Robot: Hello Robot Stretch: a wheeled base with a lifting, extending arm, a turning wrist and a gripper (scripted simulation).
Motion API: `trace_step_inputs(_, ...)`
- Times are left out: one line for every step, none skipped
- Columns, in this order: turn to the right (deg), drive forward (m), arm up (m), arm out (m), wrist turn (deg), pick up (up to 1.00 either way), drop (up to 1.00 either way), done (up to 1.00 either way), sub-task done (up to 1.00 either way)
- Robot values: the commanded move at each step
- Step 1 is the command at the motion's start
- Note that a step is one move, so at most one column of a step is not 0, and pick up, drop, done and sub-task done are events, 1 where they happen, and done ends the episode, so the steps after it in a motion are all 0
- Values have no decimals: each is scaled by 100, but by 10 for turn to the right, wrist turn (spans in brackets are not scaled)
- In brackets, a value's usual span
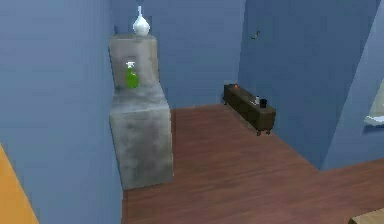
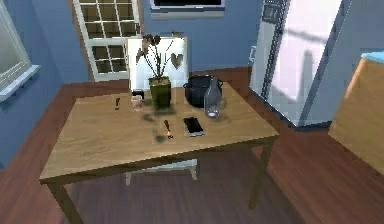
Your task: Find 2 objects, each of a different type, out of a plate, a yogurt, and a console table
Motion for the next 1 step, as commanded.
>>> trace_step_inputs(450,0,0,0,0,0,0,0,0)
